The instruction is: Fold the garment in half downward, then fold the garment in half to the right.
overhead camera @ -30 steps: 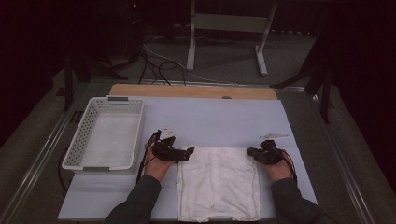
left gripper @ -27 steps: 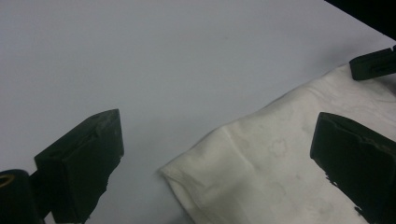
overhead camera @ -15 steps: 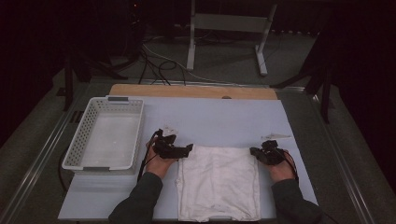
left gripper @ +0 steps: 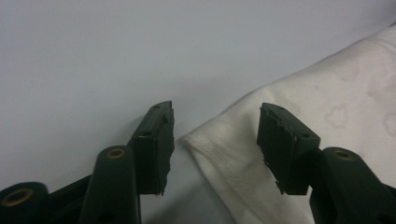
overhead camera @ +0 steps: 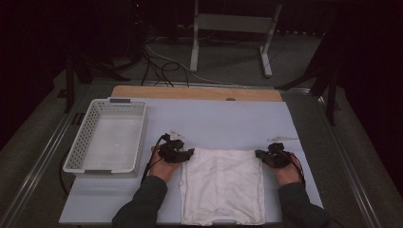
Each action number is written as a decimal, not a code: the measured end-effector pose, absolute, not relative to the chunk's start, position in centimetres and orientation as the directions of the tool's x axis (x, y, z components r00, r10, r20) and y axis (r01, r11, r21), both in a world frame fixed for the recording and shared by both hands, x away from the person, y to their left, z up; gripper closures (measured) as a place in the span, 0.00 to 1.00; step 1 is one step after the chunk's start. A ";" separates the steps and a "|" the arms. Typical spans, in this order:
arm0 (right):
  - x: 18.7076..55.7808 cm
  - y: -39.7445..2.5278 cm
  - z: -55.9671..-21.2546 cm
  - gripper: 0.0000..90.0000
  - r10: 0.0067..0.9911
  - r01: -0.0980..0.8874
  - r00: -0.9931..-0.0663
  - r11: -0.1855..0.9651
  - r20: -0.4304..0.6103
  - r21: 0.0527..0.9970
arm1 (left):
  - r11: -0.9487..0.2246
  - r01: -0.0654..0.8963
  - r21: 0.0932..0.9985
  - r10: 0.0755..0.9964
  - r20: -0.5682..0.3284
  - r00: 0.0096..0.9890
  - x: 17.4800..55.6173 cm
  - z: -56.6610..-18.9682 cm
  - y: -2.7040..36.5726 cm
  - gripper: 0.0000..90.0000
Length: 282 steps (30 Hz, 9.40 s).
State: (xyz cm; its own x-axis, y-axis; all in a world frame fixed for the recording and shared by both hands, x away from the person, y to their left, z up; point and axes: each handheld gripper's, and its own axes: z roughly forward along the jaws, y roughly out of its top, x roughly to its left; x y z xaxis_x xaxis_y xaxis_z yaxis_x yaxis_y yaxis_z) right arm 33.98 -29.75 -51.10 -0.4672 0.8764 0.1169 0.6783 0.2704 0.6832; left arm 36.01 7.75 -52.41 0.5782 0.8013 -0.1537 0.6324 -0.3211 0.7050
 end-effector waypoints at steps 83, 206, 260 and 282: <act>36.6 -28.1 -48.3 0.18 0.900 0.623 -0.404 0.140 0.163 0.770 | -0.152 0.600 0.785 0.790 -0.268 0.551 37.6 -48.0 8.4 0.17; 27.0 -17.5 -47.8 0.10 0.731 0.471 -0.665 0.255 0.150 0.845 | -0.181 0.462 0.868 0.749 -0.183 0.637 32.8 -45.0 10.9 0.00; 24.2 -11.2 -51.0 0.12 0.589 0.446 -0.798 0.437 0.127 0.781 | -0.168 0.463 0.870 0.741 -0.199 0.642 32.7 -44.7 10.6 0.00; 21.7 -7.7 -52.3 0.32 0.451 0.347 -0.890 0.585 0.061 0.733 | -0.168 0.462 0.871 0.740 -0.199 0.643 32.6 -44.7 10.5 0.00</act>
State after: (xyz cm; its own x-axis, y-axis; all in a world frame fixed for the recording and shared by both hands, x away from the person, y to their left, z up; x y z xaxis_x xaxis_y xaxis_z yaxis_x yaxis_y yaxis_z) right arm 21.67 -7.73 -52.27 -0.8904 0.4511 0.0610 0.3465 0.5849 0.7334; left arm 32.62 10.54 -44.69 0.6429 0.7397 -0.1990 0.4624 -0.1677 0.8707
